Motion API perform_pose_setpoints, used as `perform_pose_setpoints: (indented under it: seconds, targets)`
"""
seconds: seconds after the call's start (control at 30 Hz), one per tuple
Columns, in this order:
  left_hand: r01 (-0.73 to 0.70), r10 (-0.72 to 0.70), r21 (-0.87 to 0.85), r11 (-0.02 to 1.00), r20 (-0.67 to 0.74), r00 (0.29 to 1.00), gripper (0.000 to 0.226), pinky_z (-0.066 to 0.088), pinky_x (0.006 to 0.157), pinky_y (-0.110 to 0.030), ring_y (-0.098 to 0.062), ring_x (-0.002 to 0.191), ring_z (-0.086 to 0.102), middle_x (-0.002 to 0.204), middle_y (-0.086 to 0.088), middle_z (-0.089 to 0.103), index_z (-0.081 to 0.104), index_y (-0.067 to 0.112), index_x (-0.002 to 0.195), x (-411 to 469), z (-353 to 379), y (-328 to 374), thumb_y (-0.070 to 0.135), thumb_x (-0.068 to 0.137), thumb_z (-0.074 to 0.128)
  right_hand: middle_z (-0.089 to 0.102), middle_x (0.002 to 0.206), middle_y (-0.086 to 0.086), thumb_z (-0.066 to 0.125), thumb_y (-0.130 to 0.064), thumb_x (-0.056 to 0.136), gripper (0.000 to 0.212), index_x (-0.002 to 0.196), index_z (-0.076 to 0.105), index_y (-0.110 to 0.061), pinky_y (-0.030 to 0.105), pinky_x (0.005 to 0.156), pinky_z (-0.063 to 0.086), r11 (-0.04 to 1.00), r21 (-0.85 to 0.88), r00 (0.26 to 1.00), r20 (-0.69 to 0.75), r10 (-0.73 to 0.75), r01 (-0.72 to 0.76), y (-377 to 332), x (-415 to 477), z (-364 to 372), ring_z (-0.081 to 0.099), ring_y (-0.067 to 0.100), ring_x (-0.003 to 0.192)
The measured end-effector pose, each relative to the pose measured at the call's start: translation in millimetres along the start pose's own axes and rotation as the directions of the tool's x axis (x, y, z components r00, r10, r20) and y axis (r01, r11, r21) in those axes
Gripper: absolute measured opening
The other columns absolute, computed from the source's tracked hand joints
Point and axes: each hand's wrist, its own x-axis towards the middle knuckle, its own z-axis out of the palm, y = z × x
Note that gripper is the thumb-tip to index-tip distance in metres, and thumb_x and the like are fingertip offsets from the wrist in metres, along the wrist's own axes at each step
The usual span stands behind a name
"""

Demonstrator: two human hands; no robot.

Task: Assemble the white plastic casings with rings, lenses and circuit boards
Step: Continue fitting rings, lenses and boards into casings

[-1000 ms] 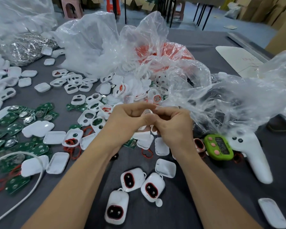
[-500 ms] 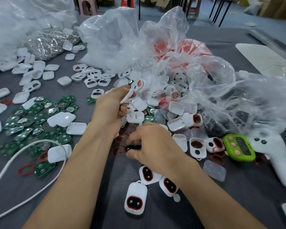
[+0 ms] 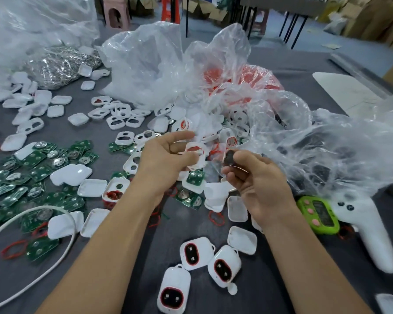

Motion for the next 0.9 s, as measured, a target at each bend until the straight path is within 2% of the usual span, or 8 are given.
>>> perform_pose_setpoints:
  seconds: [0.1, 0.2, 0.3, 0.43, 0.57, 0.73, 0.8, 0.9]
  targets:
    - [-0.011, 0.036, 0.229, 0.973, -0.105, 0.994, 0.041, 0.055, 0.057, -0.026, -0.007, 0.062, 0.066, 0.077, 0.004, 0.077, 0.075, 0.028, 0.11, -3.6, 11.3, -4.8, 0.005, 0.077, 0.084, 0.071, 0.074, 0.011, 0.053, 0.007, 0.096, 0.029, 0.083, 0.076, -0.004, 0.021, 0.053, 0.054, 1.0, -0.029, 0.999, 0.042, 0.003, -0.002, 0.7, 1.9, -3.4, 0.066, 0.017, 0.06]
    - [-0.005, 0.041, 0.294, 0.956, -0.117, 0.992, 0.022, 0.046, 0.05, -0.017, -0.003, 0.053, 0.062, 0.068, 0.004, 0.076, 0.079, 0.023, 0.091, -8.2, 21.8, -6.9, 0.011, 0.074, 0.088, 0.072, 0.067, 0.01, 0.059, 0.006, 0.088, 0.032, 0.071, 0.079, -0.013, 0.023, 0.051, 0.052, 0.95, -0.276, 0.989, 0.005, -0.15, 0.145, 4.1, 1.3, -1.8, 0.064, 0.017, 0.056]
    - [-0.047, 0.074, 0.365, 0.93, -0.06, 0.995, 0.012, 0.045, 0.052, -0.015, -0.001, 0.053, 0.064, 0.064, 0.008, 0.075, 0.08, 0.025, 0.079, -13.5, 28.6, -7.7, 0.015, 0.075, 0.085, 0.071, 0.059, 0.003, 0.067, -0.015, 0.068, 0.015, 0.069, 0.079, -0.024, 0.025, 0.049, 0.05, 0.753, -0.598, 0.934, -0.019, -0.358, 0.276, 7.3, -0.4, 0.5, 0.062, 0.013, 0.051]
    - [-0.086, 0.096, 0.392, 0.916, -0.006, 0.995, 0.015, 0.048, 0.055, -0.014, -0.001, 0.058, 0.068, 0.065, 0.012, 0.075, 0.081, 0.029, 0.088, -18.0, 33.5, -7.4, 0.015, 0.083, 0.077, 0.069, 0.059, -0.016, 0.068, -0.02, 0.068, 0.012, 0.071, 0.078, -0.026, 0.015, 0.055, 0.048, 0.43, -0.817, 0.834, 0.106, -0.542, 0.384, 14.5, -2.3, 3.4, 0.065, 0.002, 0.055]
    - [-0.015, -0.004, 0.176, 0.984, 0.106, 0.994, 0.032, 0.049, 0.057, -0.013, -0.003, 0.065, 0.07, 0.078, 0.003, 0.079, 0.079, 0.023, 0.106, -19.3, 33.5, -6.4, -0.001, 0.087, 0.069, 0.068, 0.061, -0.011, 0.066, -0.024, 0.072, 0.009, 0.073, 0.076, -0.024, 0.025, 0.06, 0.053, 0.283, -0.865, 0.782, 0.178, -0.598, 0.414, 18.2, -2.3, 3.5, 0.063, 0.009, 0.06]
    - [0.168, -0.135, -0.099, 0.981, 0.277, 0.951, 0.035, 0.058, 0.065, -0.022, -0.018, 0.083, 0.069, 0.099, -0.014, 0.078, 0.079, 0.014, 0.112, -15.9, 29.0, -4.2, -0.008, 0.089, 0.065, 0.071, 0.068, -0.013, 0.067, -0.03, 0.077, 0.013, 0.079, 0.079, -0.027, 0.022, 0.065, 0.053, 0.304, -0.841, 0.761, 0.179, -0.624, 0.447, 14.3, -1.9, 0.4, 0.066, 0.005, 0.067]
    - [0.193, -0.144, -0.165, 0.967, 0.271, 0.952, 0.03, 0.061, 0.066, -0.026, -0.021, 0.084, 0.068, 0.103, -0.019, 0.076, 0.079, 0.011, 0.112, -14.4, 27.4, -4.3, -0.006, 0.091, 0.064, 0.074, 0.08, -0.015, 0.07, -0.029, 0.081, 0.012, 0.087, 0.081, -0.028, 0.016, 0.069, 0.053, 0.319, -0.812, 0.758, 0.214, -0.616, 0.488, 13.2, -1.9, -1.9, 0.067, 0.001, 0.075]
    - [0.156, -0.12, -0.186, 0.97, 0.193, 0.974, 0.027, 0.055, 0.053, -0.021, -0.017, 0.07, 0.069, 0.093, -0.022, 0.076, 0.082, 0.01, 0.101, -15.4, 29.1, -3.1, -0.007, 0.087, 0.068, 0.075, 0.087, -0.018, 0.072, -0.027, 0.087, 0.014, 0.097, 0.081, -0.027, 0.013, 0.073, 0.053, 0.312, -0.783, 0.742, 0.265, -0.616, 0.539, 14.6, -3.9, -2.6, 0.068, -0.002, 0.082]
